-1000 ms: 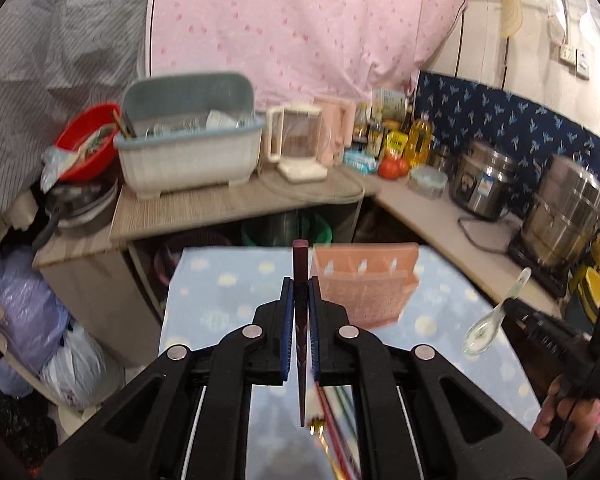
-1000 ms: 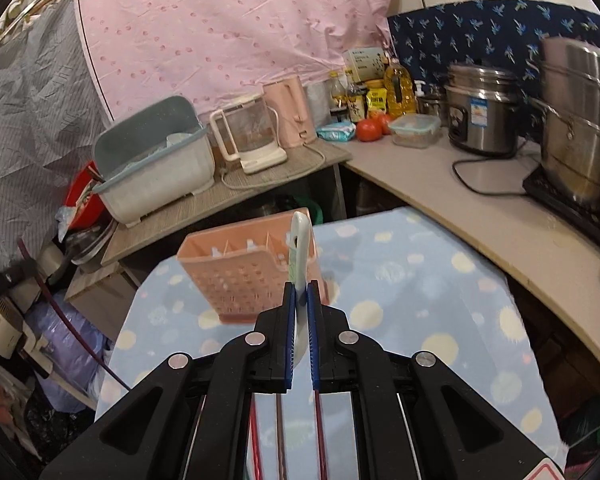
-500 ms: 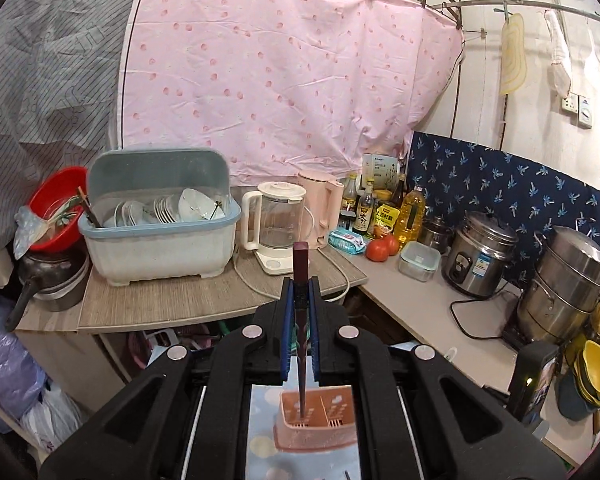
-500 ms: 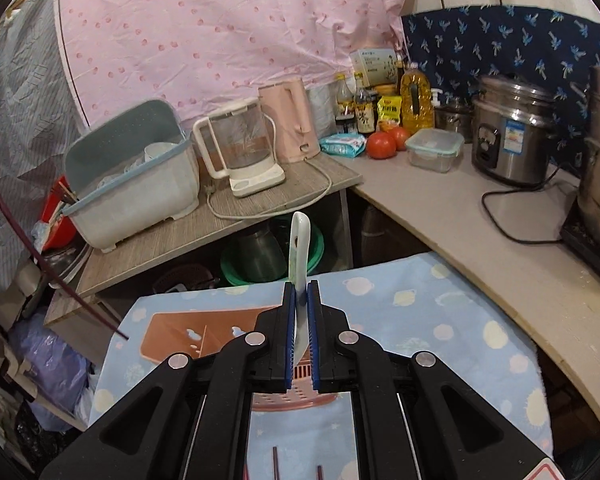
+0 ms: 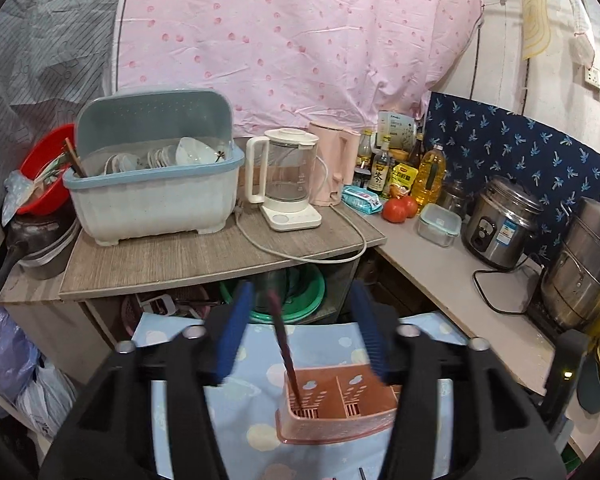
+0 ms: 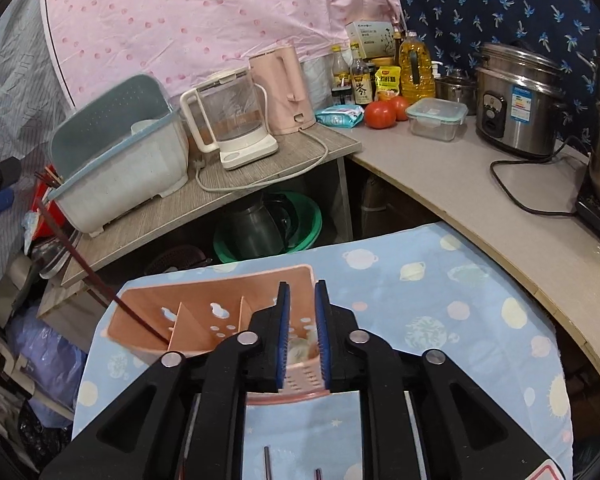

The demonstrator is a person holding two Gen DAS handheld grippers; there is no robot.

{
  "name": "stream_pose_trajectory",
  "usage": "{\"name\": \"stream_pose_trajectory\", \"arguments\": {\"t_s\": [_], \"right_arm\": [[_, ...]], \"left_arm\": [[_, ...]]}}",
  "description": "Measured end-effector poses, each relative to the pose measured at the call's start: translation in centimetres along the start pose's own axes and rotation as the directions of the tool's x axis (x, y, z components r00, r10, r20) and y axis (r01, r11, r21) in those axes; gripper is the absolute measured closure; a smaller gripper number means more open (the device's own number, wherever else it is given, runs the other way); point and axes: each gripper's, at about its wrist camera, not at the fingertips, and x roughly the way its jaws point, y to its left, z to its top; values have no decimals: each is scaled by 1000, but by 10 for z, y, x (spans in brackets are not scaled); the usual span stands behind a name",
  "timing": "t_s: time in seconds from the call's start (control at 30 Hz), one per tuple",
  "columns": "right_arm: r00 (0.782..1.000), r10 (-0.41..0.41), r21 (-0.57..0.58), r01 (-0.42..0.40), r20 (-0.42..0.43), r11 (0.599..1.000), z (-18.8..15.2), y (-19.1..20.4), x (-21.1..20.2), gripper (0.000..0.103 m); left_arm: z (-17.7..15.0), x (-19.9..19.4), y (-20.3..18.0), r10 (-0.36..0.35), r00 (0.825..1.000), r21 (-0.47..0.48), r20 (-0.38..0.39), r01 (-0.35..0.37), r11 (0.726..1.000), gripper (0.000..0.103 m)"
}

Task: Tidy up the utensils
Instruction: 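Lift the chopstick and spoon into the pink basket and open both tools, then move both open tools back over the remaining chopsticks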

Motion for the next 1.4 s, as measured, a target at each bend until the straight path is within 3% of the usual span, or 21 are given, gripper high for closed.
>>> {"name": "stream_pose_trajectory", "arguments": {"t_s": [0.2,0.37,0.6,0.8,1.07,1.4], "right_arm": [[999,6,7,-6,39,1000,-30,-7,-54,74],[1000,-3,16,3,24,1000,-78,-17,-94,68],[996,-59,13,59,-65,998,-170,-32,-131,68],[986,-87,3,88,-144,996,-230,-43,-143,68],[975,-74,2,76,-209,997,-277,-40,-147,68],[971,-49,-23,45,-234,999,-287,-29,-142,68]], "left_arm": [[-29,-28,15,11,999,-13,-50,-12,1000,49],[-87,-55,23,36,990,-4,-138,-37,999,46],[-190,-79,34,52,946,-6,-319,-57,998,46],[-259,-95,35,60,908,14,-416,-60,998,46],[-304,-105,17,12,870,8,-493,-10,1000,46],[-322,-111,2,-3,861,24,-508,18,1000,46]]}}
